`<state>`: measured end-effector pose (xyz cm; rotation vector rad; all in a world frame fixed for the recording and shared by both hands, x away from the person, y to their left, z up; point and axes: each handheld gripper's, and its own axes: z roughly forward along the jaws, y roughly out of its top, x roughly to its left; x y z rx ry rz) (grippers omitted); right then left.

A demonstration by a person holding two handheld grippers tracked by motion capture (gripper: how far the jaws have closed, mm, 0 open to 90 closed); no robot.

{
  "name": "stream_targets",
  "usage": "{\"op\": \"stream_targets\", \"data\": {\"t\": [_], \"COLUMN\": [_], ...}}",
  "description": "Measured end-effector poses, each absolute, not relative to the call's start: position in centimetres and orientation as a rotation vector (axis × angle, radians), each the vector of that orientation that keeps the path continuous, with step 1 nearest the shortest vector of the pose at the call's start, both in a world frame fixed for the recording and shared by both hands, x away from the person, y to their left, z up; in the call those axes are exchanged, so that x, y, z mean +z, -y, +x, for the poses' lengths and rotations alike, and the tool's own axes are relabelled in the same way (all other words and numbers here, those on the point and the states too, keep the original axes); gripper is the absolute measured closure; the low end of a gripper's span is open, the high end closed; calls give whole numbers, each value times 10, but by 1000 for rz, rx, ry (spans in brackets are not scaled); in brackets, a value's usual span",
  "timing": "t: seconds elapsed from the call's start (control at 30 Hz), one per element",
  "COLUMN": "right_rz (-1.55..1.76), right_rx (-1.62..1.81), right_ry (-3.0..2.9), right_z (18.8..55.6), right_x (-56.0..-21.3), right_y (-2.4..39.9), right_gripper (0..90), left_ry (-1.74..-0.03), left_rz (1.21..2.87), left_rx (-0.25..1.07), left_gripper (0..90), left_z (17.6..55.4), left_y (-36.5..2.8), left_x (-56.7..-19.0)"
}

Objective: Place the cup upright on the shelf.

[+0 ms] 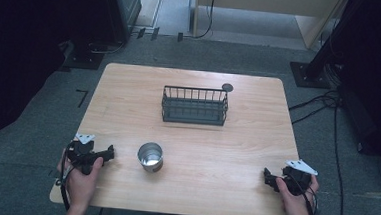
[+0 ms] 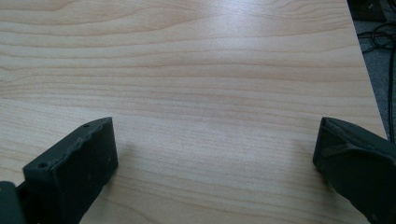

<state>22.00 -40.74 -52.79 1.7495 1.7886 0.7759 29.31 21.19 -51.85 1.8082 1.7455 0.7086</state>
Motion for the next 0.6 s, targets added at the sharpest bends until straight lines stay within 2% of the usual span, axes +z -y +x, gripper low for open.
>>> {"op": "stream_targets", "data": {"t": [0.4,0.6], "right_rz": [1789,1769], "right_rx": [763,829], "right_ry": [-1738,-1767], "right_z": [223,223], "right_x": [-527,-513], "right_y": [406,392], "right_gripper": [10,11], "left_ry": [-1745,-1745], "left_rz": [1808,1808], "left_rx": [708,709], "left_gripper": [0,0], "left_z": [293,293], "left_y": [-212,-212], "left_x": [-518,-519]}}
